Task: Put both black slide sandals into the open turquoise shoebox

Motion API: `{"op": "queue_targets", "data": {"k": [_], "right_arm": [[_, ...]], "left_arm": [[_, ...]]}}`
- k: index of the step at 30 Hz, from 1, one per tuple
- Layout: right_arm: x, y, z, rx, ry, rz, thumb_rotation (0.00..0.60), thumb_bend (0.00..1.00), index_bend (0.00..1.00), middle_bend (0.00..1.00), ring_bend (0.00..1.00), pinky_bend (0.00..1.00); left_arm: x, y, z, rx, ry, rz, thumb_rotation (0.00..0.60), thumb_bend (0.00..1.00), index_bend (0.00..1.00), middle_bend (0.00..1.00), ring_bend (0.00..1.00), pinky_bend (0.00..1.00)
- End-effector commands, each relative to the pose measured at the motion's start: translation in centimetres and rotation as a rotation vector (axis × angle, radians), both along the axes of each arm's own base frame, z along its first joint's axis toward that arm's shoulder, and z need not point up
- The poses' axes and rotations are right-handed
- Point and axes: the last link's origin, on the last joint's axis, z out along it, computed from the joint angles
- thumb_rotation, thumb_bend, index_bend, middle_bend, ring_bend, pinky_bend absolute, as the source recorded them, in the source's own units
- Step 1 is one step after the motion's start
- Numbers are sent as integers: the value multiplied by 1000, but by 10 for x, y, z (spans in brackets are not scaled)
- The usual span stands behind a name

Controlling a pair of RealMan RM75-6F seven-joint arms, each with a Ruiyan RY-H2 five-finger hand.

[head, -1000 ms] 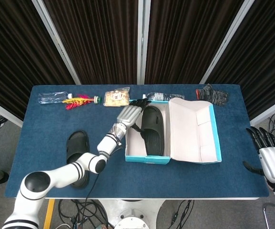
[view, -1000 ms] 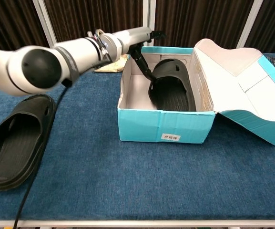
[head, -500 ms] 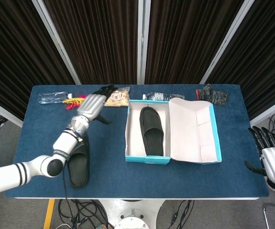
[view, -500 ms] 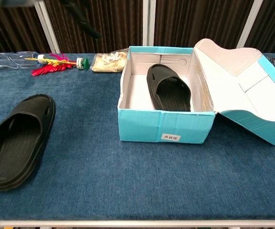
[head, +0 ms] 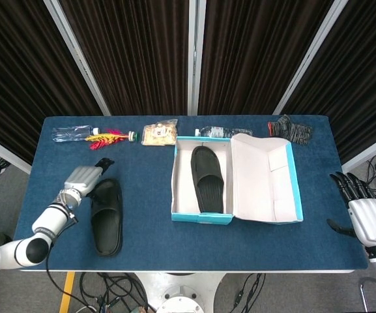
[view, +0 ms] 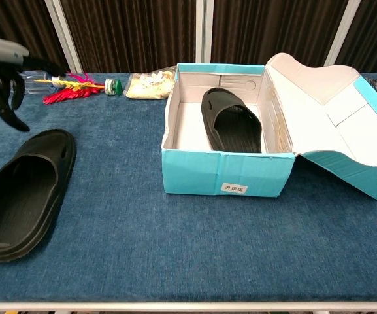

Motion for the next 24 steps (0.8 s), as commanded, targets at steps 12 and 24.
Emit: {"op": "queue_targets", "data": {"k": [12,24], "right_arm": [[-4,1,-2,8,-4,-16,600,80,0,61,0,137],[-4,2,-4,16,-7,-16,600,80,0,61,0,140]], "left_arm": [[-19,-16,-30,-90,59,99,600,0,20,0,542,536],[-33,-19,-49,-35,70,154,600,0,257,253,632,631]]}}
